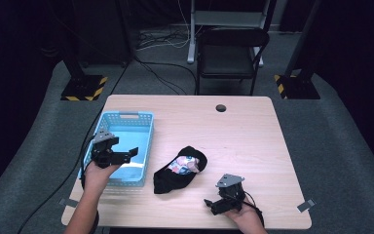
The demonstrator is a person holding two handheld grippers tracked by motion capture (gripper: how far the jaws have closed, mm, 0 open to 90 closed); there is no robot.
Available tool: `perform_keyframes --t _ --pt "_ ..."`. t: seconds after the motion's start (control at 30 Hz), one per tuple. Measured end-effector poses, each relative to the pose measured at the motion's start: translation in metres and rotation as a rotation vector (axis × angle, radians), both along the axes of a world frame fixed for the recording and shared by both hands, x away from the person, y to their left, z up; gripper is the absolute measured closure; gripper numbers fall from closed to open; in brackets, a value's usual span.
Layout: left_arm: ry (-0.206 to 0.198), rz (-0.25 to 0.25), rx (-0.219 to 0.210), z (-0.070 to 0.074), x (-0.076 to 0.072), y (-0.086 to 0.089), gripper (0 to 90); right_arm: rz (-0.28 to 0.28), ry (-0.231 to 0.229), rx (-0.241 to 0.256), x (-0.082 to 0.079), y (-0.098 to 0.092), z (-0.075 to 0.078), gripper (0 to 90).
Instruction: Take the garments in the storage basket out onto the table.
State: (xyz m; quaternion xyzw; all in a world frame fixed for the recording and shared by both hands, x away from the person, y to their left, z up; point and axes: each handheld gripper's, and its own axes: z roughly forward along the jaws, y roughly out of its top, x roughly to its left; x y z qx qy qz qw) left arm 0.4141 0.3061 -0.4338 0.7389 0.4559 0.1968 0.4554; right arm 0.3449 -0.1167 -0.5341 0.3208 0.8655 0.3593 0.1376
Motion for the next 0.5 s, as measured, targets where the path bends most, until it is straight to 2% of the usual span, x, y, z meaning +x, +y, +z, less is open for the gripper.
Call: perform_keyframes --t 0.2,0.27,0.37,0.5 --pt "0.017 0.045 -0.008 -0.003 0.002 0.013 4.7 0.0 -0.001 -0.001 0.0 0.0 0.0 0.0" --pt "0.022 0.052 -0.005 -0.003 0.002 0.015 4.7 0.0 -0.001 -0.001 0.0 0.0 0.0 0.0" --pt "0.038 0.081 0.024 -0.004 0.004 0.022 4.7 0.0 -0.001 0.0 0.0 0.0 0.0 0.0" --pt "0.038 0.091 0.017 -0.003 0.003 0.025 4.7 -0.001 0.0 0.0 0.0 0.0 0.0 0.0"
